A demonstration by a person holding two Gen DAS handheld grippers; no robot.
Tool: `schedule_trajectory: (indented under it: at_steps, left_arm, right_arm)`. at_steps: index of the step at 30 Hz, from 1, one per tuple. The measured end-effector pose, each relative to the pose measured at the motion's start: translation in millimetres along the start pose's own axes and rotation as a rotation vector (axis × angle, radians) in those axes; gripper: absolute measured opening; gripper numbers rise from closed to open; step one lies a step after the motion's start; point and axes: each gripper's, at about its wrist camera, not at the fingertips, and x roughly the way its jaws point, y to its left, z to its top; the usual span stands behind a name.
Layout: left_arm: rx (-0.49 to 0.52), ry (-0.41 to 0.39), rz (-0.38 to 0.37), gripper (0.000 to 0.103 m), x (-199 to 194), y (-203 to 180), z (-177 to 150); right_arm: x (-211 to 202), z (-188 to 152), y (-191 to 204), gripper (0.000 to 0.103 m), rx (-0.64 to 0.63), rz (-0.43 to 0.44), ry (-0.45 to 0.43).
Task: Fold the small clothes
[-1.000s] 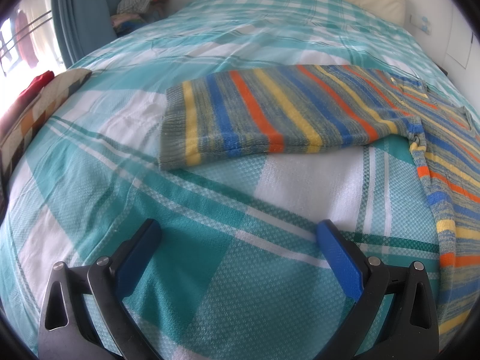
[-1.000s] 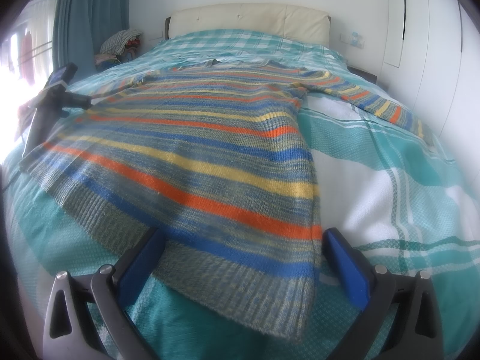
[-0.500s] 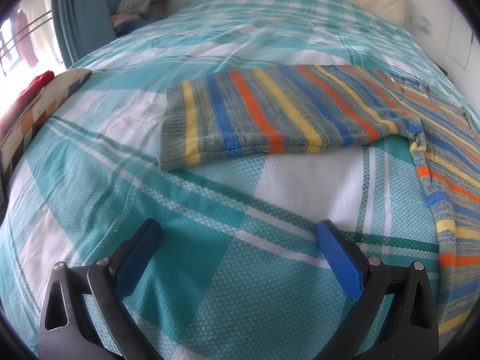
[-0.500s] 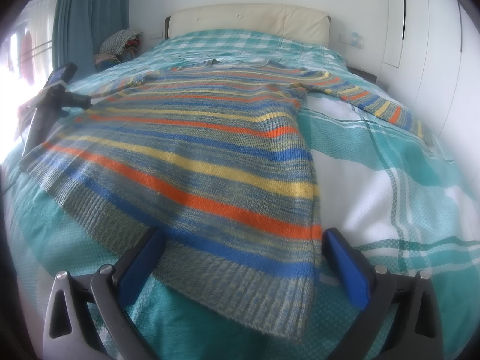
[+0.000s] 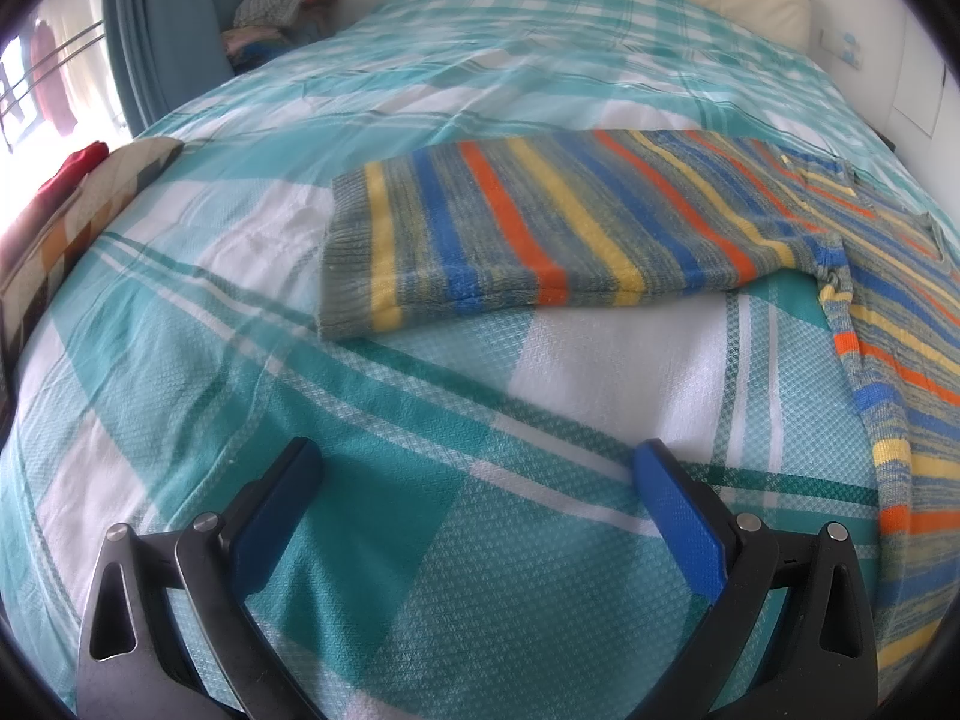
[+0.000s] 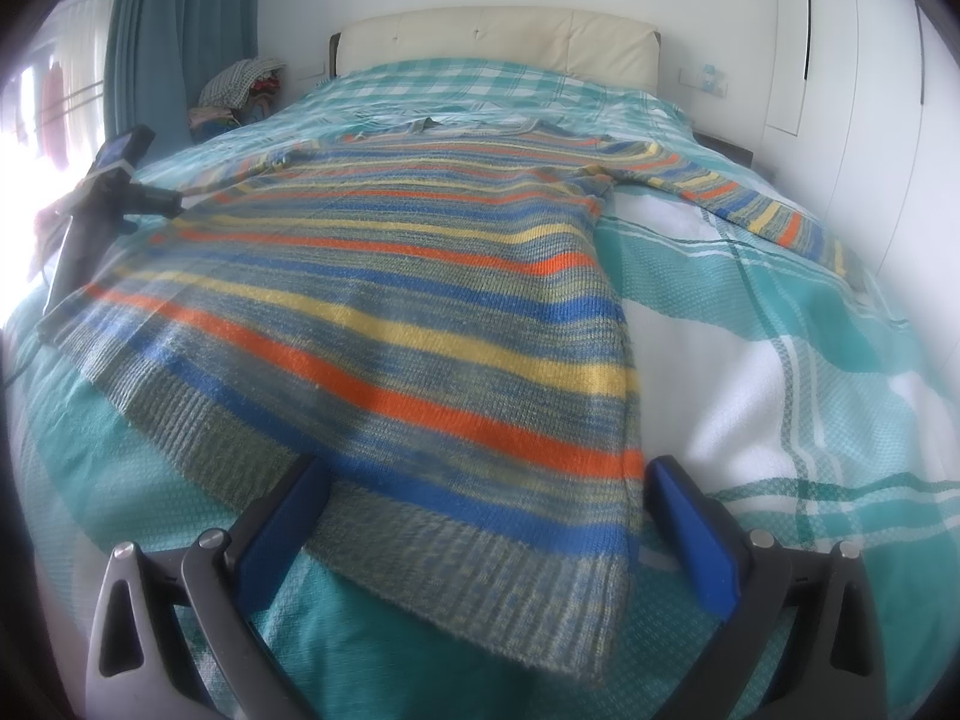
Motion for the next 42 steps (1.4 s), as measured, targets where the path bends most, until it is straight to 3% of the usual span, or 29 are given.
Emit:
schedule_trajectory:
  at_steps: [8, 10, 13, 17, 21, 23, 26, 29, 34, 37, 38, 39, 40, 42]
  left_arm:
    - [0.000, 0.000, 0.000, 0.103, 0, 0, 0]
    - [-0.001, -0.001, 0.000, 0.103, 0, 0, 0]
    - [-0.001, -0.001, 0.000, 0.103, 0, 0, 0]
    - [-0.001, -0.001, 0.000, 0.103, 0, 0, -1]
    - [0.000, -0.001, 0.002, 0.103, 0, 0, 0]
    - [0.000, -0.001, 0.002, 0.103, 0, -1, -1]
    - [-0.002, -0.001, 0.000, 0.103, 0, 0, -1]
    - [-0.001, -0.001, 0.000, 0.103, -1, 0, -1]
    - [-0.005, 0.000, -0.004, 0.103, -1, -1, -2]
    - [-0.006, 0.004, -0.005, 0.103, -1, 0, -1]
    - [-0.010, 0.018, -0.006, 0.103, 0, 0, 0]
    - [-0.004, 0.036, -0.007, 0.103, 1, -1, 2]
    - [0.013, 0.057, -0.017, 0.103, 0, -1, 4]
    - [0.006, 0.102, -0.045, 0.101, -8, 4, 6]
  right_arm:
    - [-4, 8, -3, 0.103, -0.011, 0.003, 0.049]
    - [-9, 13, -8, 0.102, 0.004, 0.040, 0.076]
    - [-25, 27, -31, 0.102, 0.096, 0.140, 0.039]
    - [-38, 73, -102, 0.102, 0.250, 0.192, -0.038]
    - [-39, 125, -233, 0.102, 0.467, 0.086, -0.152]
    - [-21, 129, -304, 0.102, 0.659, 0.054, -0.122]
    - [23, 115, -379, 0.087, 0.916, 0.157, -0.039]
    - [68, 103, -413, 0.081, 1.068, 0.251, 0.013]
    - [117, 120, -431, 0.069, 1.054, 0.278, 0.033]
    - [144, 126, -422, 0.058, 1.061, 0.285, 0.069]
    - [149, 128, -415, 0.039, 1.035, 0.269, 0.096]
    - [156, 133, -412, 0.009, 0.995, 0.219, 0.141]
    - [158, 135, -410, 0.003, 0.976, 0.188, 0.163]
    - [152, 150, -409, 0.003, 0.960, 0.139, 0.147]
